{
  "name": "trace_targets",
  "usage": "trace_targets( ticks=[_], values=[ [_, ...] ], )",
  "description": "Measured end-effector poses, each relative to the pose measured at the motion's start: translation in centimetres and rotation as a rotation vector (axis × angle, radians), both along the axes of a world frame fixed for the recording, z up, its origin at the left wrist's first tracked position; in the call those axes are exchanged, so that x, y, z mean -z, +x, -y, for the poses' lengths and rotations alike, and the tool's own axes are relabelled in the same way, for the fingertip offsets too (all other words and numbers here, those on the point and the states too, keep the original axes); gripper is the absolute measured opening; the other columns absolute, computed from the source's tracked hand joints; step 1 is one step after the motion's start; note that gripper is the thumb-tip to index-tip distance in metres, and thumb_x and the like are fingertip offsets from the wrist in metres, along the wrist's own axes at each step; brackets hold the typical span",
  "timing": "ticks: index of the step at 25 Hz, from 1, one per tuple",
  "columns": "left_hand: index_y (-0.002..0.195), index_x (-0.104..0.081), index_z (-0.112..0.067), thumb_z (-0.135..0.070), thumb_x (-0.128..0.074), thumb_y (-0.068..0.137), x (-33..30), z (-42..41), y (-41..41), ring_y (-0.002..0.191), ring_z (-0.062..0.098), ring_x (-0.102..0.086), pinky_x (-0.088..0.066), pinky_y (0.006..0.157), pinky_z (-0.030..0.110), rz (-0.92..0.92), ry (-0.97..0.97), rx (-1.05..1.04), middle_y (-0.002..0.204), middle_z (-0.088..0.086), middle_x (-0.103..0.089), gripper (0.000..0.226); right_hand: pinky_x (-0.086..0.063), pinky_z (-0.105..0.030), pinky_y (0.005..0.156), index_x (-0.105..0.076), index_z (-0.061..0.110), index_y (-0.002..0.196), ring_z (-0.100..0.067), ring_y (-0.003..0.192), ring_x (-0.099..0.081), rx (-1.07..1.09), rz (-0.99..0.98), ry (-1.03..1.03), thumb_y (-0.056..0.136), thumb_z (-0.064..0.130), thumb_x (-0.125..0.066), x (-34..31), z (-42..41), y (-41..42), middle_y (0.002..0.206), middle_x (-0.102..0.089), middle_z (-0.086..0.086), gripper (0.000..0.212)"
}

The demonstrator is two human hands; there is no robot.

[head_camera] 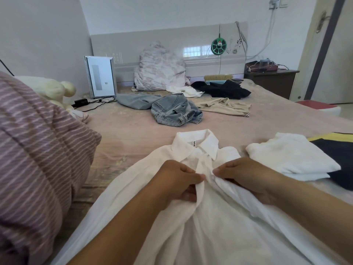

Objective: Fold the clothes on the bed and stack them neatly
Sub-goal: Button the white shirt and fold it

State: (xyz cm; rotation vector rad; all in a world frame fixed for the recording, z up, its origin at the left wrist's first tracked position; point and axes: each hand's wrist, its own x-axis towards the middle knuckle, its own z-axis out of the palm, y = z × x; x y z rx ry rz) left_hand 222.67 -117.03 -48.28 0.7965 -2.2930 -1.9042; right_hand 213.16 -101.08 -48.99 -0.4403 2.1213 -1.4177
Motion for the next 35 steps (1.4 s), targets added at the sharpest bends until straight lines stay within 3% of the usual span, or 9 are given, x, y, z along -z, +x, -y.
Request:
trace_targets(
  ticks=[3,5,8,14,19,25,29,35],
  values=[
    [0.095,-0.071,0.008,-0.009,-0.071,0.093,2.2,-0.9,0.6,0.078,0.03,-0.072,-0.063,0.07,0.035,-0.022,0.173,-0.062,0.09,0.022,-0.074,0.018,-0.05,-0.023,0.069,-0.073,0.0,0.09,-0.013,0.07,-0.062,0.048,0.072,-0.125,0.095,0.013,-0.069,2.0,0.1,1.6,0.077,-0.07,-0.004,0.014],
    [0.097,-0.07,0.009,-0.01,-0.069,0.095,3.6,-1.2,1.1,0.082,0.03,-0.072,-0.062,0.073,0.036,-0.03,0.244,-0.091,0.092,0.023,-0.074,0.02,-0.041,-0.021,0.058,-0.065,-0.008,0.084,-0.009,0.056,-0.047,0.017,0.04,-0.16,0.095,0.018,-0.071,2.8,-0.1,2.1,0.062,-0.055,0.001,0.029],
    [0.099,-0.071,0.009,-0.011,-0.069,0.095,4.6,-0.9,1.0,0.086,0.032,-0.073,-0.062,0.078,0.039,-0.051,0.291,-0.121,0.095,0.023,-0.075,0.02,-0.041,-0.024,0.056,-0.071,0.002,0.092,-0.011,0.057,-0.046,0.053,-0.015,-0.175,0.087,0.014,-0.081,3.0,0.2,2.5,0.063,-0.053,-0.001,0.016],
    [0.099,-0.07,0.01,-0.008,-0.069,0.094,4.8,-1.1,0.9,0.08,0.032,-0.071,-0.063,0.077,0.041,-0.073,0.319,-0.156,0.091,0.024,-0.073,0.019,-0.041,-0.025,0.055,-0.069,0.006,0.099,-0.014,0.059,-0.049,0.122,-0.043,-0.213,0.085,0.0,-0.078,2.8,0.4,3.1,0.068,-0.059,-0.003,0.017],
    [0.099,-0.07,0.009,-0.008,-0.067,0.095,4.9,-1.4,0.9,0.082,0.032,-0.072,-0.063,0.073,0.038,-0.081,0.321,-0.135,0.095,0.026,-0.074,0.018,-0.045,-0.023,0.07,-0.07,0.01,0.094,-0.013,0.071,-0.058,0.136,-0.118,-0.225,0.081,0.002,-0.083,3.1,0.6,3.6,0.076,-0.063,-0.003,0.02],
    [0.096,-0.072,0.008,-0.012,-0.073,0.092,4.9,-1.5,0.9,0.081,0.031,-0.073,-0.063,0.077,0.04,-0.116,0.299,-0.144,0.092,0.024,-0.075,0.02,-0.047,-0.025,0.074,-0.066,0.008,0.09,-0.014,0.073,-0.056,0.158,-0.228,-0.234,0.081,-0.001,-0.081,3.3,0.6,3.8,0.078,-0.06,-0.004,0.02],
    [0.088,-0.071,0.002,-0.014,-0.082,0.083,4.7,-1.6,1.0,0.076,0.026,-0.071,-0.063,0.077,0.037,-0.131,0.236,-0.079,0.083,0.017,-0.072,0.021,-0.047,-0.024,0.07,-0.067,0.005,0.09,-0.013,0.067,-0.056,0.158,-0.113,-0.284,0.082,0.0,-0.082,3.3,0.5,3.6,0.069,-0.06,-0.003,0.017],
    [0.083,-0.065,0.001,-0.003,-0.08,0.083,5.2,-1.9,0.7,0.064,0.02,-0.065,-0.063,0.069,0.037,-0.199,0.094,-0.128,0.07,0.011,-0.063,0.016,-0.052,-0.023,0.076,-0.072,0.002,0.092,-0.015,0.072,-0.063,0.117,0.016,-0.297,0.088,-0.004,-0.073,3.0,0.1,3.2,0.075,-0.07,-0.009,0.007]
  ],
)
